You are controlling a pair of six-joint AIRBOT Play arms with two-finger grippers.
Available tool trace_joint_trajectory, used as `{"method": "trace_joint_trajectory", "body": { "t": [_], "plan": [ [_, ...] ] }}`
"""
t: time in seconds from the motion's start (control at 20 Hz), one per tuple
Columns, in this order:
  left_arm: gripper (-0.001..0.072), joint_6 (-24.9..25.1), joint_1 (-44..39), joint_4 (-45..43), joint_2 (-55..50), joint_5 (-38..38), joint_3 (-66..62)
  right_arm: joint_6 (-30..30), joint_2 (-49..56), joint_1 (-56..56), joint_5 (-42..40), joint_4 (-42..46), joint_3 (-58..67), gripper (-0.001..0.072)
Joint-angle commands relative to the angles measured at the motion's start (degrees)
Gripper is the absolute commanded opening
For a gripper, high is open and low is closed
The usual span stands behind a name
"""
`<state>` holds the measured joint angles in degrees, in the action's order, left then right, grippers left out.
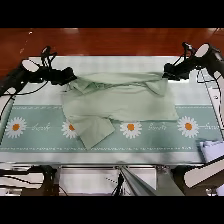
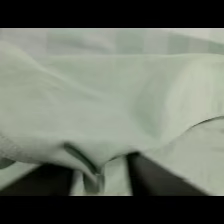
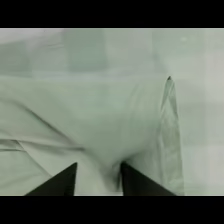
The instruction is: Fold the shirts.
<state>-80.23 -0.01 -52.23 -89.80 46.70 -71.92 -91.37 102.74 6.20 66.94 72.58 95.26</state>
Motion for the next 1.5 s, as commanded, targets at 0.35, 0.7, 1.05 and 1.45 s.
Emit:
{"method": "trace_joint_trajectory", "body": {
  "t": [0.35,0.7,1.05,1.45],
  "plan": [
    [0.0549,-0.4,20.0,-2.8,2.5,41.9,-7.3,7.2,-16.0,16.0,23.5,17.0,-4.9,0.0503],
    [0.055,2.7,24.6,-2.6,9.7,38.8,18.5,14.0,-21.7,28.3,18.6,-1.5,-24.6,0.0503],
    [0.055,3.9,16.9,2.8,8.0,23.1,27.4,16.3,-21.7,28.4,16.2,-3.7,-28.2,0.0503],
    [0.0028,4.2,9.0,16.0,3.1,11.5,27.2,16.4,-21.7,28.4,16.6,-3.0,-28.2,0.0598]
  ]
}}
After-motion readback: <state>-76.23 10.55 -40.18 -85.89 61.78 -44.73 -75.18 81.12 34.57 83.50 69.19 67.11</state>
